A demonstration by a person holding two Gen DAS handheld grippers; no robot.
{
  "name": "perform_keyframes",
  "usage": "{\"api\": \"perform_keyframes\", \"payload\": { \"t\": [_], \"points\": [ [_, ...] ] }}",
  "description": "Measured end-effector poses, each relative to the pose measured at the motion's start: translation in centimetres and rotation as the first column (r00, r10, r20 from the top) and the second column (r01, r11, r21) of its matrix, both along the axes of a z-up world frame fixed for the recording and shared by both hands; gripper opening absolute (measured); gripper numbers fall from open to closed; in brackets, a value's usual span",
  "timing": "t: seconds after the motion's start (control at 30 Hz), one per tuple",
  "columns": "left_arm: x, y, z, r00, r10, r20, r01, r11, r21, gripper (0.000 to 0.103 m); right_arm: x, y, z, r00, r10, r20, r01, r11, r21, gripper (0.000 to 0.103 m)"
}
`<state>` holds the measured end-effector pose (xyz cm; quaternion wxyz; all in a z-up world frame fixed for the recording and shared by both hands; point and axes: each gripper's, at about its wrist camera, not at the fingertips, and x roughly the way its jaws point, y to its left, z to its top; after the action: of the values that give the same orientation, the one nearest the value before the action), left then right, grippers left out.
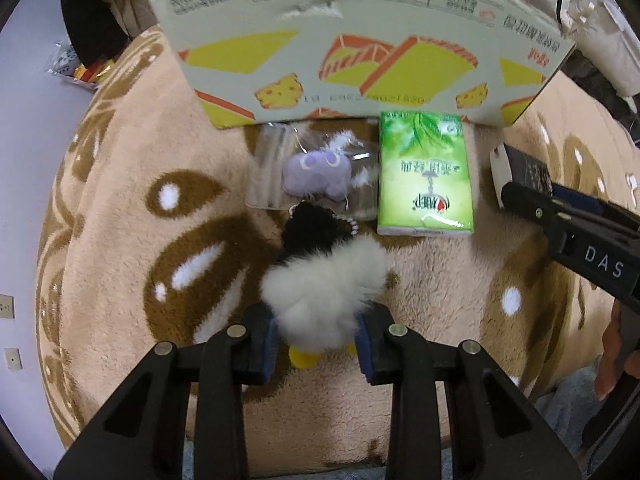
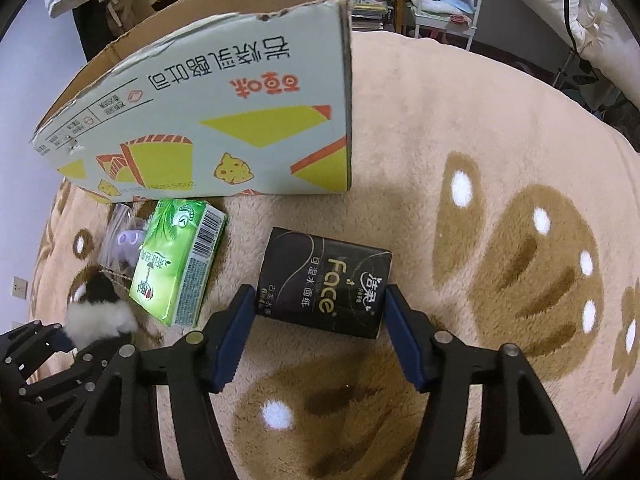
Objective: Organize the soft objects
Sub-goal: 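Close the left tool on the white chick while the right tool grips the black tissue pack, then carry both items over the box and open both tools to drop them in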
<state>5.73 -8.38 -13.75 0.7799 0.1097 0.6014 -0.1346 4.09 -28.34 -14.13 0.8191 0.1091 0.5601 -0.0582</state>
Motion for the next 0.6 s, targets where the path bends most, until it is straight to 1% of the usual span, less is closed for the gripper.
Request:
{"api": "perform_keyframes", "payload": {
  "t": [0.13, 0.33, 0.47, 0.6],
  "points": [
    [-0.2, 0.5, 1.5, 0.999, 0.003, 0.042, -0.002, 1.000, -0.029, 0.030, -0.8, 0.3, 1.5, 0.999, 0.001, 0.043, -0.001, 1.000, 0.009, 0.068],
    [-0.8, 1.3, 4.4, 0.988, 0.026, 0.154, -0.018, 0.999, -0.049, 0.030, -2.3, 1.4, 5.0, 0.989, 0.030, 0.145, -0.032, 0.999, 0.013, 0.068],
    [-1.3, 2.3, 6.9, 0.968, 0.051, 0.245, -0.030, 0.995, -0.091, 0.030, -2.9, 1.5, 7.5, 0.973, 0.034, 0.227, -0.040, 0.999, 0.023, 0.068],
    [-1.6, 2.5, 9.5, 0.933, 0.074, 0.351, -0.033, 0.992, -0.122, 0.030, -3.0, 1.1, 9.8, 0.950, 0.023, 0.311, -0.038, 0.999, 0.040, 0.068]
  ]
}}
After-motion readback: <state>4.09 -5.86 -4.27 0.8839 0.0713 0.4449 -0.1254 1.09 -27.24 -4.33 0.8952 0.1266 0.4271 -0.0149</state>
